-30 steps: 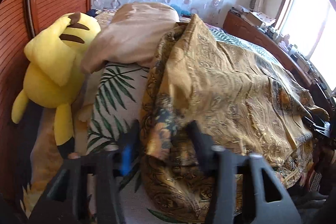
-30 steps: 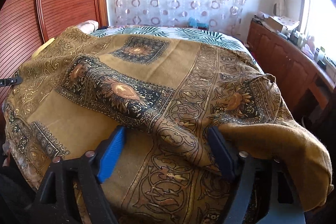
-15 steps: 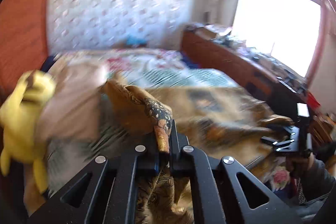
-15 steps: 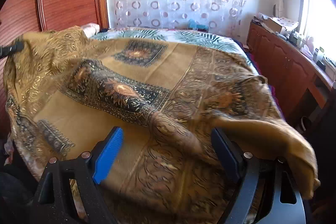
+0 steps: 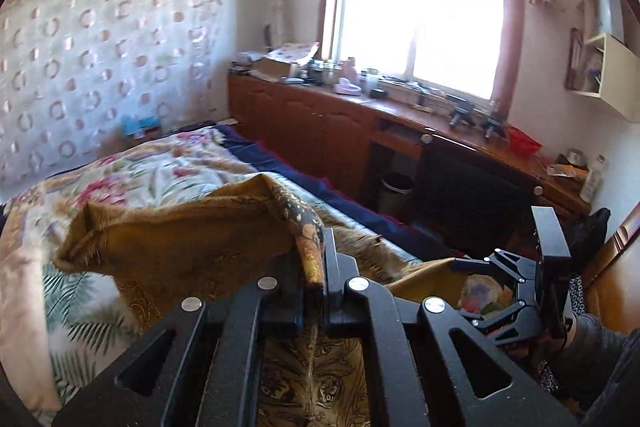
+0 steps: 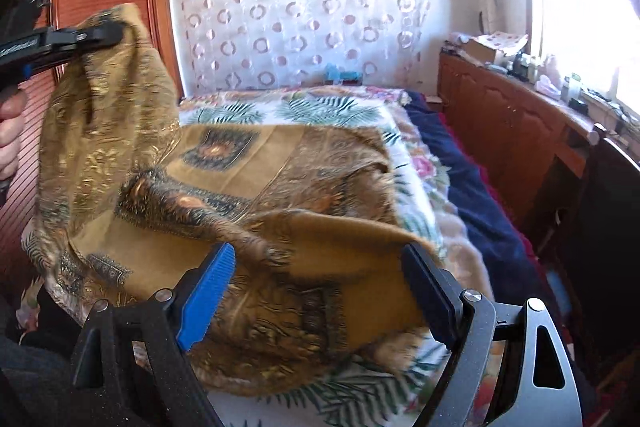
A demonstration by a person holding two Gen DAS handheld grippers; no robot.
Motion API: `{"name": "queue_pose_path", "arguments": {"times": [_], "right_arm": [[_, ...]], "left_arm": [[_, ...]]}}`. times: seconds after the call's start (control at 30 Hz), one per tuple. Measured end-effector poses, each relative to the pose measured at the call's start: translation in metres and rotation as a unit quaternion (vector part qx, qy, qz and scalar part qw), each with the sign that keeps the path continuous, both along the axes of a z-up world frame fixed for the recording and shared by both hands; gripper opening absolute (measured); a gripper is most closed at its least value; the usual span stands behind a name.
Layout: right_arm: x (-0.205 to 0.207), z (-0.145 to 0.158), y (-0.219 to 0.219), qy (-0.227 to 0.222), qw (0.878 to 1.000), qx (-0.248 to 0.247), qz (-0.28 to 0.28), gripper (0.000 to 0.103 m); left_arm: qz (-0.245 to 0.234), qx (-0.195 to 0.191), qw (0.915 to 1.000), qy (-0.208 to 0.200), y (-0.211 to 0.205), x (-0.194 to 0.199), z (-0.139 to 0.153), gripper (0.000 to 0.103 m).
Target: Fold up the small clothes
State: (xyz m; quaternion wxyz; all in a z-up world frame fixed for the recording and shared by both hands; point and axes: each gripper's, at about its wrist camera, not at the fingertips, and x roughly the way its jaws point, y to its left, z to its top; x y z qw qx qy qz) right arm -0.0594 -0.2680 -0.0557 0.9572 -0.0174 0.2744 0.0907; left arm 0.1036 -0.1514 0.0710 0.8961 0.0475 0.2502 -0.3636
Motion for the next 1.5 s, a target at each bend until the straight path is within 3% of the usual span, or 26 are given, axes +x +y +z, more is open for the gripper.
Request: {"name": "queue_pose_path", "arguments": {"times": [0.17, 0.37, 0.43, 0.6, 0.67, 1.03, 1.5], "right_arm": [[-0.013, 0.005, -0.018, -0.016, 1.000, 0.006, -0.019, 0.086], [-0.014, 0.002, -0.033, -0.017, 0.999, 0.018, -0.034, 0.087], [-0.012, 0.001, -0.035, -0.016, 0.999, 0.018, -0.036, 0.087], [-0.008, 0.006, -0.038, -0.016, 0.999, 0.013, -0.040, 0.087], [-0.007, 0.008, -0.036, -0.017, 0.999, 0.012, -0.040, 0.087], [0.043, 0.017, -0.015, -0.007, 1.000, -0.002, -0.013, 0.087], [0.136, 0.031, 0.071, 0.018, 0.994, -0.011, 0.109, 0.087]], "left_arm": [[-0.027, 0.012, 0.9996, 0.002, -0.030, 0.004, 0.003, 0.006], [-0.037, 0.030, 0.9982, 0.036, -0.054, 0.019, -0.011, 0.007], [-0.046, 0.036, 0.9971, 0.047, -0.062, 0.018, -0.017, 0.014], [-0.046, 0.026, 0.9980, 0.033, -0.055, 0.013, -0.014, 0.068], [-0.037, 0.022, 0.9987, 0.027, -0.049, 0.014, -0.015, 0.078], [0.052, 0.053, 0.9966, 0.036, 0.030, 0.033, -0.051, 0.079], [0.119, 0.074, 0.9880, 0.066, 0.094, 0.062, -0.093, 0.079]]}}
